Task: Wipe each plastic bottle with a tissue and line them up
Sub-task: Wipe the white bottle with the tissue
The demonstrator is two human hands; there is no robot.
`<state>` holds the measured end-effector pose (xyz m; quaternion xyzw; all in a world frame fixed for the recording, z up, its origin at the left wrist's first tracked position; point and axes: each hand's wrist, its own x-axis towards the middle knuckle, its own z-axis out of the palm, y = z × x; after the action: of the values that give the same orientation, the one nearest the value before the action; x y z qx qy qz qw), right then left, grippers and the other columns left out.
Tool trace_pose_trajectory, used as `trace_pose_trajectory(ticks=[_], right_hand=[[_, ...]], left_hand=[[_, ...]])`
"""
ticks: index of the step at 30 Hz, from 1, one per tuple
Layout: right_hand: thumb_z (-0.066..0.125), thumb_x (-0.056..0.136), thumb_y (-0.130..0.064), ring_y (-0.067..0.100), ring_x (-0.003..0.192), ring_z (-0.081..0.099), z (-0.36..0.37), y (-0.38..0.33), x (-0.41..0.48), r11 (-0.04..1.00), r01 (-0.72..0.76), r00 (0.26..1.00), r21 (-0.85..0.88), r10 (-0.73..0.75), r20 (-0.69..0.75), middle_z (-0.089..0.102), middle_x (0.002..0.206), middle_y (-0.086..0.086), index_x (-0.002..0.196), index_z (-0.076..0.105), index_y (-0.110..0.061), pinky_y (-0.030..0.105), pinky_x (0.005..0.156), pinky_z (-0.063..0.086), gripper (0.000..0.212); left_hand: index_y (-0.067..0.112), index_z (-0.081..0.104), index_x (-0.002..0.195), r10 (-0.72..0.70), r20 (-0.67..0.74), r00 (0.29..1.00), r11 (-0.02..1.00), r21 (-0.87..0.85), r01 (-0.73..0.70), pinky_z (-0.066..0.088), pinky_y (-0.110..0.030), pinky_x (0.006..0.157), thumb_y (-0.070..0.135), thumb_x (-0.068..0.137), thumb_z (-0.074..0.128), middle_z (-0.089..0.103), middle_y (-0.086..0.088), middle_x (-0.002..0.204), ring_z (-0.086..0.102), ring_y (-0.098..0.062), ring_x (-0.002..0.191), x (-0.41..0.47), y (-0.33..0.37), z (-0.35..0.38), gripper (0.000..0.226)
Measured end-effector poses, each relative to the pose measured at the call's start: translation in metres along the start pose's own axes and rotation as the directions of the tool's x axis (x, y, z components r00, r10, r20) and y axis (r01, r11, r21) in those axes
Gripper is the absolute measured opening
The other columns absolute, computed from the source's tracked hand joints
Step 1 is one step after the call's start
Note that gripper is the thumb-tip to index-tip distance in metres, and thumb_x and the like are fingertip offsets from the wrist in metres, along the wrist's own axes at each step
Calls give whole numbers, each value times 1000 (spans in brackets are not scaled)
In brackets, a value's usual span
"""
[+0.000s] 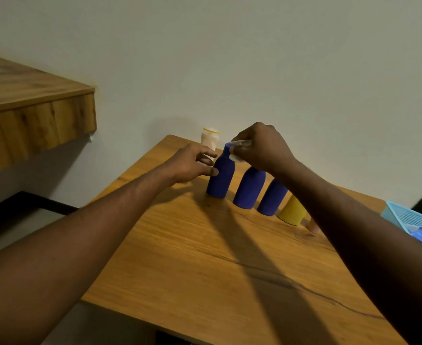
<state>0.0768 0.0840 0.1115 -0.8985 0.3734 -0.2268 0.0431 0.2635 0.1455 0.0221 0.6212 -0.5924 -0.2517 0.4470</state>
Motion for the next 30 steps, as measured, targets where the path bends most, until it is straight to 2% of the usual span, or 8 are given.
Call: trace_pose_trajectory(ticks=[5, 8, 10, 12, 15, 21, 26, 30], right_hand=[[67, 90, -15, 19, 103, 65, -11, -8, 2, 998, 63, 993, 19, -61, -101, 70, 121, 1, 119, 73, -17, 32, 81, 53, 30], [62, 90, -7, 22, 105, 65, -14, -10, 13, 995, 93, 988, 30, -89, -123, 68, 124, 4, 123, 70, -15, 31, 83, 52, 35], [63, 89, -7, 20, 98, 64, -14, -10, 25, 994, 105, 986, 23, -101, -130, 70, 119, 7, 126, 68, -15, 27, 78, 48, 38], [63, 87, -4, 17, 91, 60, -12, -10, 40, 994, 106, 987, 20, -103, -123, 70, 116, 9, 131, 64, -14, 25, 75, 45, 45], [63, 85, 0, 23, 97, 63, -8, -11, 63, 994, 104, 988, -22, -106, -113, 69, 116, 12, 132, 62, -10, 26, 76, 45, 48], [69, 86, -3, 27, 96, 64, 15, -10, 103, 979, 99, 995, -178, -103, -14, 69, 112, 14, 118, 69, -6, 30, 74, 47, 33], [68, 88, -4, 22, 86, 59, 25, -12, 117, 951, 149, 989, -270, -141, 49, 68, 106, 14, 116, 70, -3, 30, 71, 44, 27], [68, 89, -4, 21, 85, 57, 26, -7, 122, 946, 165, 986, -279, -157, 51, 69, 107, 15, 116, 70, -2, 28, 72, 42, 28]], left_hand=[[18, 66, 134, 54, -71, 996, 998, -27, -56, 55, -23, 90, 10, 92, 75, 72, 4, 117, 67, -5, 108, -2, 2, -13, 44], [19, 72, 125, 76, -186, 980, 997, -19, -81, 56, -29, 95, 14, 92, 74, 73, 4, 115, 67, -8, 108, 5, -1, -25, 34], [20, 74, 121, 74, -233, 970, 997, -6, -78, 57, -32, 95, 14, 92, 74, 72, 3, 115, 67, -11, 109, 13, -2, -33, 30], [18, 74, 120, 74, -261, 963, 997, 14, -73, 56, -31, 96, 12, 91, 74, 72, 2, 114, 67, -12, 108, 24, -1, -40, 29], [16, 72, 125, 72, -280, 957, 996, 77, -53, 53, -27, 96, 12, 92, 74, 71, -1, 119, 65, -12, 107, 44, -1, -47, 33], [19, 57, 142, 14, -267, 964, 986, 164, 31, 47, -28, 93, 19, 91, 77, 60, -7, 140, 58, -19, 118, 96, -20, -44, 55], [25, 35, 155, 25, -157, 987, 969, 245, 14, 47, -43, 106, 30, 89, 80, 40, -10, 159, 47, -33, 139, 126, -33, -33, 80], [22, 41, 152, 44, -91, 995, 974, 226, -22, 50, -41, 102, 29, 91, 78, 47, -11, 154, 52, -34, 135, 134, -45, -31, 71]])
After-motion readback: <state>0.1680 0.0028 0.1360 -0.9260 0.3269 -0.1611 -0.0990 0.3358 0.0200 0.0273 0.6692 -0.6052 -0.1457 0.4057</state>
